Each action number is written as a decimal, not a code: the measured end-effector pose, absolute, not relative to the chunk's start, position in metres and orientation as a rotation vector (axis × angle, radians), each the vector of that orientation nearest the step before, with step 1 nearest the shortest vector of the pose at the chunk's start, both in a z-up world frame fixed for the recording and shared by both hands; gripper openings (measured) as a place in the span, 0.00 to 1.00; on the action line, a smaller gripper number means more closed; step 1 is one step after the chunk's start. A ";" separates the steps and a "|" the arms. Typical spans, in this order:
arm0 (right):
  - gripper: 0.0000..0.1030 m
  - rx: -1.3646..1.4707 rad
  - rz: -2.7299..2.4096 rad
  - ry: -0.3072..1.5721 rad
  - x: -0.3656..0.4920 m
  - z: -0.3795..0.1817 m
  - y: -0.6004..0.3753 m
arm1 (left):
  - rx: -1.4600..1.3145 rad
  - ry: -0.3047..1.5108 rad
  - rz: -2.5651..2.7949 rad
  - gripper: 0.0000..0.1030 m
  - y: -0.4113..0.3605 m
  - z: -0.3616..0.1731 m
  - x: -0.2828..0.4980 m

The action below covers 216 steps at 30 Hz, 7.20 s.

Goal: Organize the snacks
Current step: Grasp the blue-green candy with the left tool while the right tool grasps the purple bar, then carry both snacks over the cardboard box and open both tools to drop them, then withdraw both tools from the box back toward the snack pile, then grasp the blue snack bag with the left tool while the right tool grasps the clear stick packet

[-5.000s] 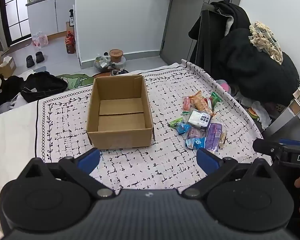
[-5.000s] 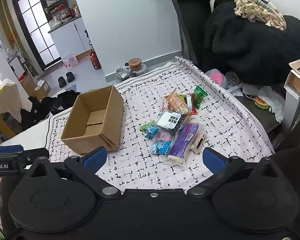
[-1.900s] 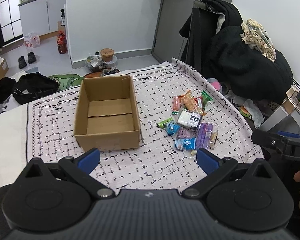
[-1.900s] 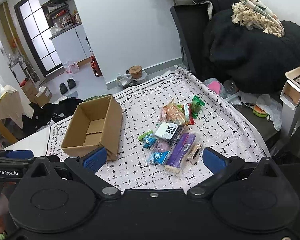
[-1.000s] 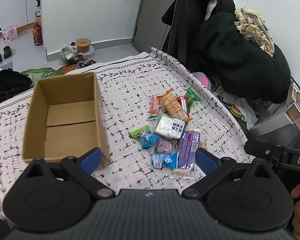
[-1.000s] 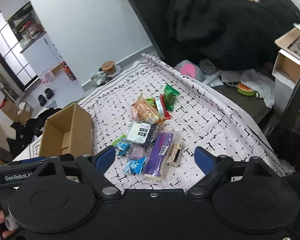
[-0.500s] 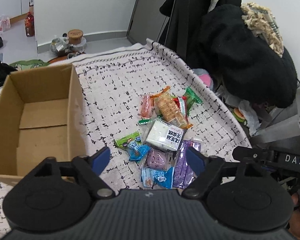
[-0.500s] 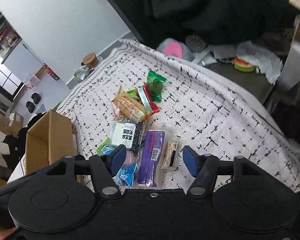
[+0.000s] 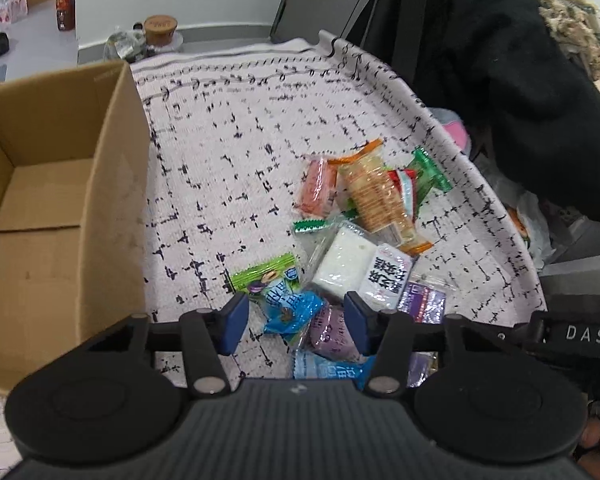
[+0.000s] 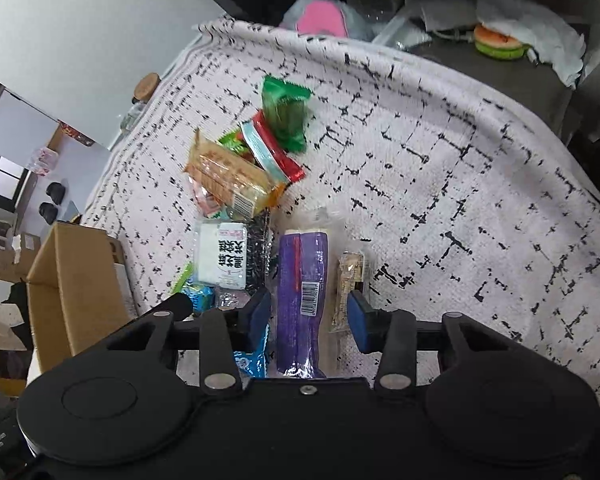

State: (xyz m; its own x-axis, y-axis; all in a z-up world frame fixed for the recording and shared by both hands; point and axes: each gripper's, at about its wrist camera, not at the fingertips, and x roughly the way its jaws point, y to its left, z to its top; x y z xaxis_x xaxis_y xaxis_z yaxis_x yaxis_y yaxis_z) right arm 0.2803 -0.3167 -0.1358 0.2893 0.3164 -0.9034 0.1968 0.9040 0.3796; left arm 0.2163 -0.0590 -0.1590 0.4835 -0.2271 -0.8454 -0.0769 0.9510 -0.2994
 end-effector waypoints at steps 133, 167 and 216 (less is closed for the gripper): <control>0.94 0.333 0.382 0.980 0.260 -0.074 -0.171 | -0.417 1.008 0.224 0.68 0.100 -0.103 0.189; 1.00 0.262 0.183 0.792 0.194 -0.055 -0.267 | -0.289 0.930 0.088 1.00 -0.003 -0.053 0.150; 0.73 0.598 0.018 1.091 0.225 -0.130 -0.317 | -0.421 1.149 -0.121 0.66 -0.083 -0.187 0.185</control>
State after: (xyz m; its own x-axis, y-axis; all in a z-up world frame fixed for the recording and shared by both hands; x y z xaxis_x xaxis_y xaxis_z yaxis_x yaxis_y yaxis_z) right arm 0.2247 -0.3169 -0.1299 0.4772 0.3001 -0.8260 0.2725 0.8430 0.4637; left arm 0.1854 -0.0829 -0.1870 0.4127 -0.3058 -0.8580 -0.1203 0.9154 -0.3841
